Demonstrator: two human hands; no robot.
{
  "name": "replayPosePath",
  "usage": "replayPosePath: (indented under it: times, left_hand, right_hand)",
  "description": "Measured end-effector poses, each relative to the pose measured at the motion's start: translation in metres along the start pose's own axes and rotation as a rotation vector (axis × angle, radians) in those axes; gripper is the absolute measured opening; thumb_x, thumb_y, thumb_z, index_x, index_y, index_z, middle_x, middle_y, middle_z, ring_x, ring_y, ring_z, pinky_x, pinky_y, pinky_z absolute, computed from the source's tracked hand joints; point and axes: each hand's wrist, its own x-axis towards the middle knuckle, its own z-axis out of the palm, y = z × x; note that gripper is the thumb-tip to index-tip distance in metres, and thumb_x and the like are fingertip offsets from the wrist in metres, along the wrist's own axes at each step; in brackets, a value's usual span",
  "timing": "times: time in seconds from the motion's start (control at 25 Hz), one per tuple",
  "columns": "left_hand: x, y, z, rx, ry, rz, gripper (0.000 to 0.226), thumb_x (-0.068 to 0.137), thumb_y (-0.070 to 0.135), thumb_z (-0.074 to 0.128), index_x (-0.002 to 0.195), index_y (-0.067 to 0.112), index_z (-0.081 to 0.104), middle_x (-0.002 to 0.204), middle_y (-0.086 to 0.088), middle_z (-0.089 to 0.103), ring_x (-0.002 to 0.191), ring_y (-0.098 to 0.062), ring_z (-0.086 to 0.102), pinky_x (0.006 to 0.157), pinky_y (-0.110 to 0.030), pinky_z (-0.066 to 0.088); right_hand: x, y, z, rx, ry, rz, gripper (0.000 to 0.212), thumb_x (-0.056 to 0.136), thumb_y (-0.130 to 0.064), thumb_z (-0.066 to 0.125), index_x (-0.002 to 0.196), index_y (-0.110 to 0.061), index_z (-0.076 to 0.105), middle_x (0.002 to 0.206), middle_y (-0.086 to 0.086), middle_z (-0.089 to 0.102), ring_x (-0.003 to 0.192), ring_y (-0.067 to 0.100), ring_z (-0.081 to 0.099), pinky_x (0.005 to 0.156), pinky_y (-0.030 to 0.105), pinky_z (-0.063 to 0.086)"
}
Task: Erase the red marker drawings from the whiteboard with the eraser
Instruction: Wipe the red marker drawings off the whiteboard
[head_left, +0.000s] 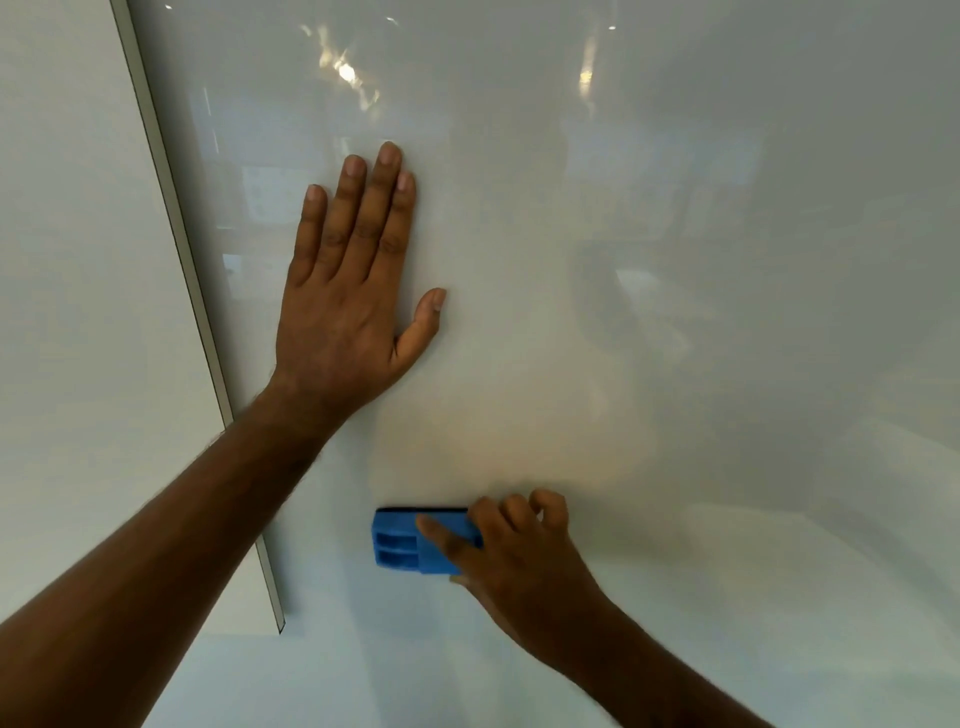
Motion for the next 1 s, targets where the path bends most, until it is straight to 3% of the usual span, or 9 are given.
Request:
replayPosePath:
  times: [0.12,0.28,0.44,0.56,0.72,0.84,1.0]
  left_hand:
    - [-0.001,0.001,-0.002,-0.002,-0.005,-0.013,0.078,0.114,0.047,0.043,0.171,-0.002,0.020,0.178,-0.026,0.020,0.165,-0.045,0.019,0.137,-0.053,0.008]
    - [0.000,0.000,-0.004,-0.019,-0.015,0.001,0.076,0.116,0.047,0.038,0.171,-0.002,0.020,0.178,-0.026,0.020,0.166,-0.045,0.018,0.137,-0.053,0.008]
    - [0.000,0.001,-0.006,-0.034,-0.027,0.012,0.074,0.116,0.045,0.038,0.171,0.000,0.018,0.179,-0.024,0.018,0.167,-0.044,0.017,0.137,-0.054,0.008]
    - [0.000,0.003,-0.006,-0.034,-0.042,0.004,0.077,0.116,0.046,0.040,0.172,0.000,0.016,0.179,-0.025,0.017,0.167,-0.045,0.016,0.137,-0.055,0.008]
    - [-0.003,0.006,-0.008,-0.067,-0.075,-0.046,0.079,0.115,0.047,0.038,0.171,-0.002,0.014,0.180,-0.026,0.014,0.167,-0.046,0.013,0.137,-0.055,0.006]
    - [-0.009,0.020,-0.013,-0.121,-0.101,-0.109,0.081,0.113,0.046,0.041,0.171,-0.003,0.011,0.181,-0.025,0.008,0.168,-0.046,0.007,0.137,-0.057,0.003]
    - [-0.016,0.054,-0.014,-0.197,-0.132,-0.249,0.084,0.112,0.040,0.044,0.172,-0.004,0.005,0.181,-0.024,-0.002,0.169,-0.044,-0.004,0.138,-0.058,0.000]
  right_hand:
    - [-0.019,0.020,-0.004,-0.022,-0.001,-0.014,0.070,0.080,-0.060,0.072,0.144,-0.039,0.055,0.101,-0.003,0.061,0.082,0.023,0.055,0.083,0.044,0.034]
    - [0.016,0.084,-0.049,-0.063,0.179,0.207,0.064,0.087,-0.063,0.059,0.146,-0.038,0.053,0.105,0.001,0.059,0.086,0.027,0.054,0.083,0.045,0.032]
    - [0.037,0.094,-0.063,-0.002,0.167,0.290,0.063,0.089,-0.062,0.059,0.147,-0.040,0.049,0.109,0.002,0.056,0.091,0.026,0.054,0.086,0.046,0.032]
    - [0.023,0.071,-0.042,-0.012,0.098,0.166,0.074,0.078,-0.060,0.075,0.145,-0.039,0.051,0.106,0.003,0.059,0.086,0.028,0.056,0.083,0.044,0.032]
    - [-0.025,0.057,-0.017,-0.054,-0.056,-0.073,0.080,0.075,-0.053,0.084,0.147,-0.039,0.051,0.109,-0.001,0.057,0.085,0.022,0.056,0.084,0.045,0.044]
    - [-0.055,0.087,-0.019,-0.069,-0.082,-0.141,0.079,0.077,-0.054,0.082,0.148,-0.040,0.049,0.113,-0.001,0.057,0.089,0.020,0.058,0.086,0.044,0.044]
    - [-0.080,0.163,-0.042,-0.169,0.036,-0.070,0.076,0.082,-0.060,0.073,0.151,-0.039,0.050,0.112,0.001,0.063,0.088,0.024,0.061,0.086,0.044,0.035]
